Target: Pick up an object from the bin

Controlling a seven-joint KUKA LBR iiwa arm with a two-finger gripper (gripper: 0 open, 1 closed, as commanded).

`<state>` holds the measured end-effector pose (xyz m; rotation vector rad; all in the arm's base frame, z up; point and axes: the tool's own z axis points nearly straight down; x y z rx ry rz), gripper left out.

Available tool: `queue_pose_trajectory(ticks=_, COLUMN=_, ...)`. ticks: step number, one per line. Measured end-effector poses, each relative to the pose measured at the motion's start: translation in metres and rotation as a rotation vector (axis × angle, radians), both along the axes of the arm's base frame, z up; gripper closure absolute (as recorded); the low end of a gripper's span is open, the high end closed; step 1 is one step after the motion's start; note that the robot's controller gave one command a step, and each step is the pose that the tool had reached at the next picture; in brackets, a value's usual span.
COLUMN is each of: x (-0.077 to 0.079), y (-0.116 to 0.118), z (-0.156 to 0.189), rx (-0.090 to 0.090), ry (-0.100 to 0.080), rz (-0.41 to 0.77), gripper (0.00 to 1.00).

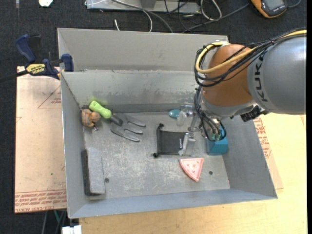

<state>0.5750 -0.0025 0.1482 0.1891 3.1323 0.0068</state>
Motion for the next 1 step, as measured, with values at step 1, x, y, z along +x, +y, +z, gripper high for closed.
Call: queue_pose_trajectory(ticks=1, x=0.0114, y=0.0013, z=-0.0828, rx=0.001, ry=-0.008, rz=-0.186, gripper=0.0)
